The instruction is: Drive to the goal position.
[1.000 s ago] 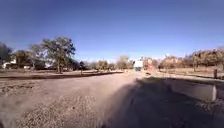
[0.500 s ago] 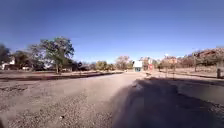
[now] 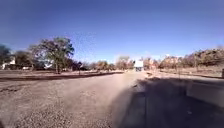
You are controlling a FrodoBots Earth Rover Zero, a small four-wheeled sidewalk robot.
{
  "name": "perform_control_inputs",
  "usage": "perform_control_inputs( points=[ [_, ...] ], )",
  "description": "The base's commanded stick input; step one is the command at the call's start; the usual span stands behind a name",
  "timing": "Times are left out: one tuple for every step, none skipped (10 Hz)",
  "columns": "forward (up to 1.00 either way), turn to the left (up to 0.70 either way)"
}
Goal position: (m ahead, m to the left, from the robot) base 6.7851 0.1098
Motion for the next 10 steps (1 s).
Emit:
perform_control_inputs(
  points=[
    [0.70,0.00],
    [0.70,0.00],
    [0.70,0.00],
    [0.70,0.00],
    [0.70,0.00],
    [0.70,0.00],
    [0.70,-0.29],
    [0.70,-0.34],
    [0.70,-0.02],
    [0.70,0.00]
  ],
)
